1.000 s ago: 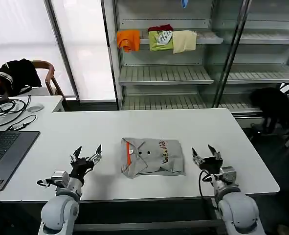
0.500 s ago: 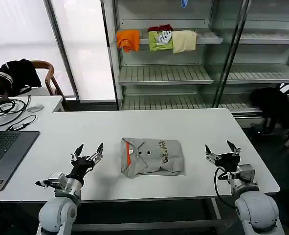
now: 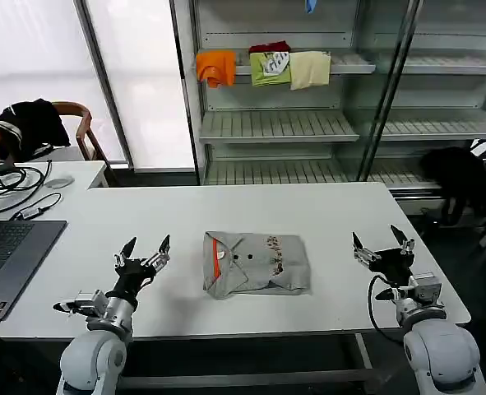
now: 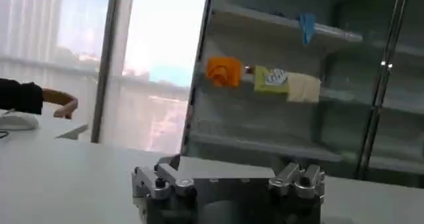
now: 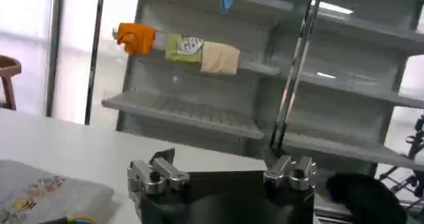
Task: Fold and organize the clothes.
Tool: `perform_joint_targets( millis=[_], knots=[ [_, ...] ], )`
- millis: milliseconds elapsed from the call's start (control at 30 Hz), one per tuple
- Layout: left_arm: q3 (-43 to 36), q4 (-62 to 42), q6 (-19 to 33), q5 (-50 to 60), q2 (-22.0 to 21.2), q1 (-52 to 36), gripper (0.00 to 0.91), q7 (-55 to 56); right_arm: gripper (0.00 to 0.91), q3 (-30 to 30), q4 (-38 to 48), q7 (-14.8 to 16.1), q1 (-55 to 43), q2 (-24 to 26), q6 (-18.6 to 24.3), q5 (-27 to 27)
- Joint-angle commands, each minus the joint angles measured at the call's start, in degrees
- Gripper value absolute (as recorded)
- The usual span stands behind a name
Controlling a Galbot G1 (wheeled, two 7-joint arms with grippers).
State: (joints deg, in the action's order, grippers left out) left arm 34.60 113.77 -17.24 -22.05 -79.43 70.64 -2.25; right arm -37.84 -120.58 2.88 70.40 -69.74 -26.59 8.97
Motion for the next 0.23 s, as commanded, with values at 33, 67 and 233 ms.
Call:
perform_joint_targets(
  millis=[33, 67, 233],
  knots=[
    [-0.41, -0.73, 0.14, -0.45, 0.37, -0.79, 0.907, 1.91, 0.907, -0.22, 0.06, -0.41, -0.19, 0.03, 1.07, 0.66],
    [-0.47, -0.76, 0.05, -0.48, 0.39, -0.88, 0.907, 2.17, 0.907, -0.17, 0.16, -0.45, -0.22, -0.03, 0.97, 0.67],
    [-0.94, -1.12, -2.58, -0.68, 0.66, -2.17, 0.907, 5.42, 0.907, -0.11, -0.23, 0.79, -0.55, -1.06, -4.03, -1.31]
  ],
)
